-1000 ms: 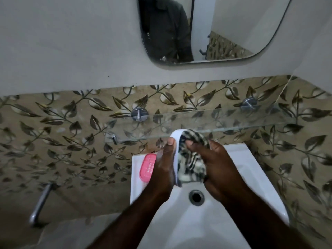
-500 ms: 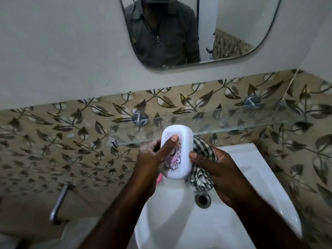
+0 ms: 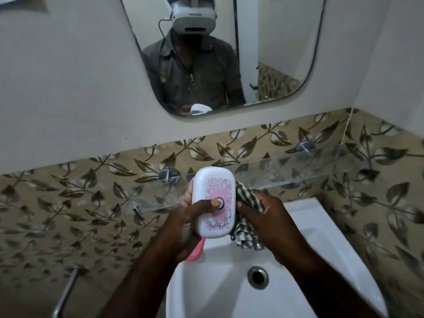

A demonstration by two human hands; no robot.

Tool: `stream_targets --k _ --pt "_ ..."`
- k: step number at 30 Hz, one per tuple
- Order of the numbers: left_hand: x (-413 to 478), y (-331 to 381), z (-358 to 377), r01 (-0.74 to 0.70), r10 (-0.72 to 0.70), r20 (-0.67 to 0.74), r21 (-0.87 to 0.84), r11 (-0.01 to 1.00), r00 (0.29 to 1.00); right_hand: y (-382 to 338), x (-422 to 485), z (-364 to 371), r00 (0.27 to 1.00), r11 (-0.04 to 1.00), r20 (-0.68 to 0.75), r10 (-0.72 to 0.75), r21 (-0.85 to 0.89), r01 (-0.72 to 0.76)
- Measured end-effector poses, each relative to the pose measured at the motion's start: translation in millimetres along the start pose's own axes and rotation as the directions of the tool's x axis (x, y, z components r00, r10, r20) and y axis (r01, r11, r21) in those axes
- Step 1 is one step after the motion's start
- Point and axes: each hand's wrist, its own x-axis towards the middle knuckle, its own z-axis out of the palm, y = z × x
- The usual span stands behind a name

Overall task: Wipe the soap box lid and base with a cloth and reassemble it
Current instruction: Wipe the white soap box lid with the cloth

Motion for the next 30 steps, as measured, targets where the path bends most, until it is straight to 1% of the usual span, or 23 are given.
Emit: stream_targets --k 1,2,4,5,6,7,8,9,11,12,13,15,17,19,21,22,23,24,25,26,28,29,30 --pt "-1.3 0.6 2.9 -0.017 0.017 -0.012 0.0 1.0 1.0 -0.3 1.7 -2.3 1.0 1.0 -0.015 -0.025 -0.003 0.025" --pt "-2.4 0.9 3.2 -0.042 0.041 -0.037 -0.018 0.999 0.998 -0.5 2.3 -4.4 0.998 0.998 -0.059 -0.034 0.057 0.037" --pt "1.0 6.0 2.2 -0.113 0.112 -0.081 -0.013 0.994 0.99 -7.9 6.0 -11.4 0.976 0.949 -0.218 0.0 0.308 0.069" --pt "2.4 9.2 1.8 -0.147 0.146 -0.102 0.001 0.989 0.984 -11.7 7.5 -16.3 0.958 0.912 -0.287 0.017 0.396 0.103" --pt "5.1 11.3 -0.2 -0.184 0.184 -0.11 0.011 0.983 0.977 -14.8 10.0 -19.7 0.948 0.899 -0.318 0.017 0.419 0.125" --pt "7.5 12.8 -0.5 -0.215 0.217 -0.109 0.031 0.976 0.97 -16.3 12.9 -21.8 0.945 0.913 -0.328 -0.001 0.384 0.134" --pt "10.7 12.8 0.5 -0.23 0.237 -0.11 0.075 0.97 0.965 -18.1 15.3 -21.4 0.947 0.947 -0.32 -0.039 0.291 0.137" --pt "12.7 12.2 4.8 -0.23 0.246 -0.108 0.141 0.963 0.963 -19.2 17.3 -18.1 0.949 0.978 -0.303 -0.089 0.152 0.14" --pt "15.8 7.1 16.3 -0.201 0.241 -0.119 0.276 0.94 0.963 -23.1 16.6 -5.6 0.95 0.984 -0.256 -0.178 -0.072 0.165" --pt "18.0 5.4 21.9 -0.178 0.237 -0.152 0.326 0.929 0.96 -25.6 15.4 1.2 0.948 0.972 -0.232 -0.219 -0.132 0.192" --pt "19.9 5.3 27.6 -0.147 0.225 -0.202 0.341 0.929 0.953 -28.2 13.8 7.8 0.942 0.959 -0.212 -0.259 -0.174 0.224" --pt "24.9 8.4 33.0 -0.108 0.186 -0.274 0.278 0.955 0.943 -30.0 10.1 19.5 0.913 0.917 -0.195 -0.358 -0.26 0.304" --pt "32.4 14.5 33.5 -0.09 0.127 -0.276 0.144 0.986 0.953 -29.6 6.1 28.1 0.85 0.83 -0.17 -0.499 -0.376 0.412" --pt "35.3 18.4 32.5 -0.1 0.103 -0.248 0.025 0.995 0.963 -30.3 2.3 35.7 0.773 0.697 -0.08 -0.63 -0.499 0.516" --pt "33.9 15.1 31.9 -0.129 0.127 -0.192 0.002 0.992 0.973 -33.8 4.6 38.9 0.691 0.543 0.031 -0.723 -0.593 0.595" --pt "31.6 11.7 32.7 -0.146 0.147 -0.181 0.024 0.989 0.972 -35.5 7.9 38.3 0.656 0.485 0.078 -0.751 -0.609 0.628" --pt "28.1 10.1 35.1 -0.156 0.161 -0.176 0.038 0.987 0.971 -38.4 12.5 36.3 0.632 0.451 0.115 -0.766 -0.606 0.656" --pt "25.7 9.7 36.9 -0.155 0.158 -0.173 0.031 0.987 0.972 -42.2 18.1 33.2 0.626 0.447 0.14 -0.768 -0.582 0.679" --pt "22.9 10.9 39.3 -0.158 0.16 -0.175 0.026 0.987 0.972 -46.4 23.7 29.8 0.64 0.48 0.146 -0.754 -0.542 0.689" --pt "22.2 11.9 39.9 -0.175 0.179 -0.171 0.037 0.984 0.969 -50.0 28.7 27.3 0.677 0.548 0.129 -0.725 -0.487 0.68" --pt "21.5 15.9 40.3 -0.203 0.218 -0.144 0.114 0.972 0.965 -54.1 32.9 26.6 0.767 0.704 0.051 -0.64 -0.361 0.612" --pt "20.8 18.7 40.4 -0.203 0.226 -0.132 0.166 0.965 0.965 -54.7 32.3 28.2 0.797 0.758 0.008 -0.604 -0.305 0.577" --pt "20.5 20.2 37.8 -0.196 0.225 -0.119 0.219 0.956 0.967 -54.0 30.0 30.1 0.813 0.786 -0.021 -0.582 -0.271 0.556"
